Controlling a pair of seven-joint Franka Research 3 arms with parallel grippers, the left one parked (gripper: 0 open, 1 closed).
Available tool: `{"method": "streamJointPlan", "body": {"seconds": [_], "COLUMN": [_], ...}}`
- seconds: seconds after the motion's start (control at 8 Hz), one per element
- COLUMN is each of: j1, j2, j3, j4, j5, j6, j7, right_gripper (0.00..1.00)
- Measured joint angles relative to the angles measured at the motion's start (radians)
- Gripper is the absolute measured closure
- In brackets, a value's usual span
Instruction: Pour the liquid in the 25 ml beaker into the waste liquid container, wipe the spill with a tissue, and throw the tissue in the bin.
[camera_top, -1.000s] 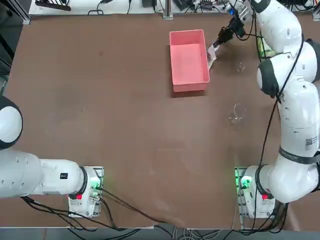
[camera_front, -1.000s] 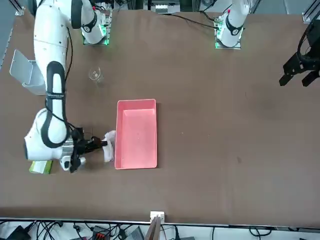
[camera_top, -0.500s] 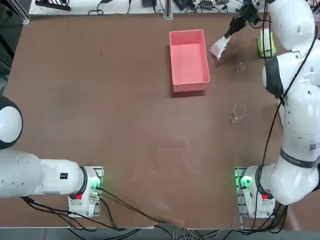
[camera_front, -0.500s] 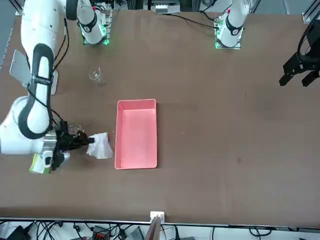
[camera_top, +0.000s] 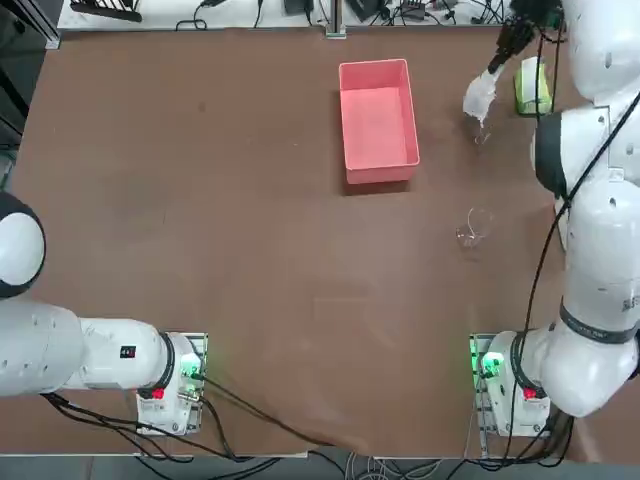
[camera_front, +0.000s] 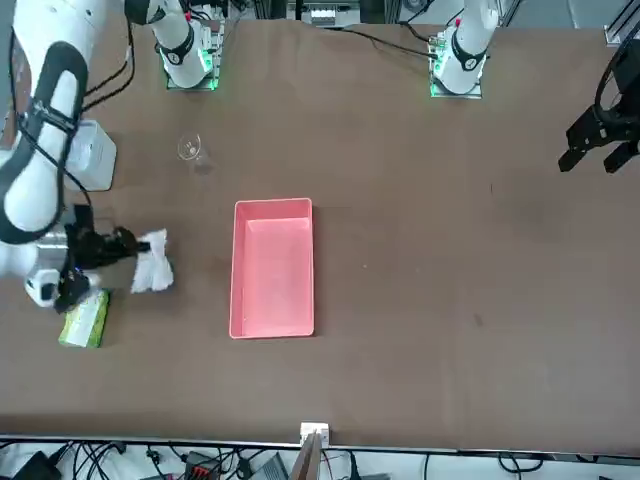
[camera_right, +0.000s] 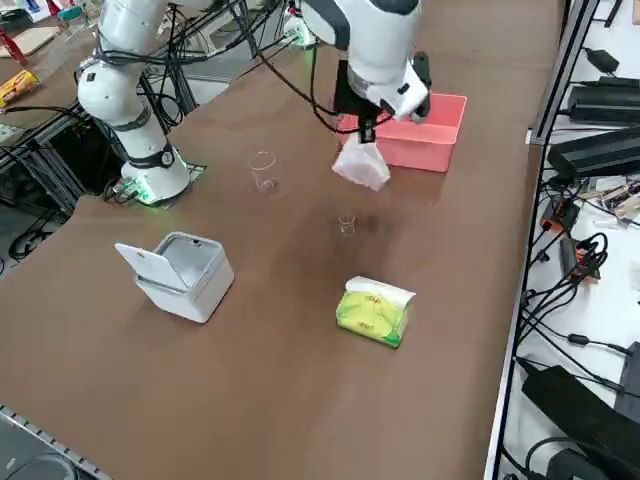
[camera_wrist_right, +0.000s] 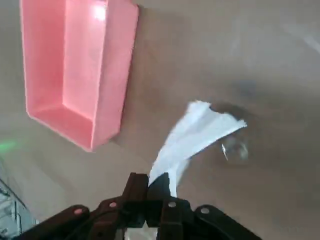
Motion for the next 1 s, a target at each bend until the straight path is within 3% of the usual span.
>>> {"method": "streamJointPlan", "body": {"seconds": [0.25,0.38,0.75,1.0], "j1": [0.02,0.018,-0.041,-0.117], "j2": [-0.007,-0.023,-0.103,-0.147], "j3": [-0.121,-0.152,-0.171,-0.149], "j4": [-0.03,-0.059,-0.129,-0.146], "j5": [-0.08,-0.141,-0.284,-0.33], "j6": [-0.065,-0.069,-0.062,-0.061], "j7": [-0.084,-0.131,-0.213,-0.26], "right_gripper": [0.98,0.98,0.98,0.98]}}
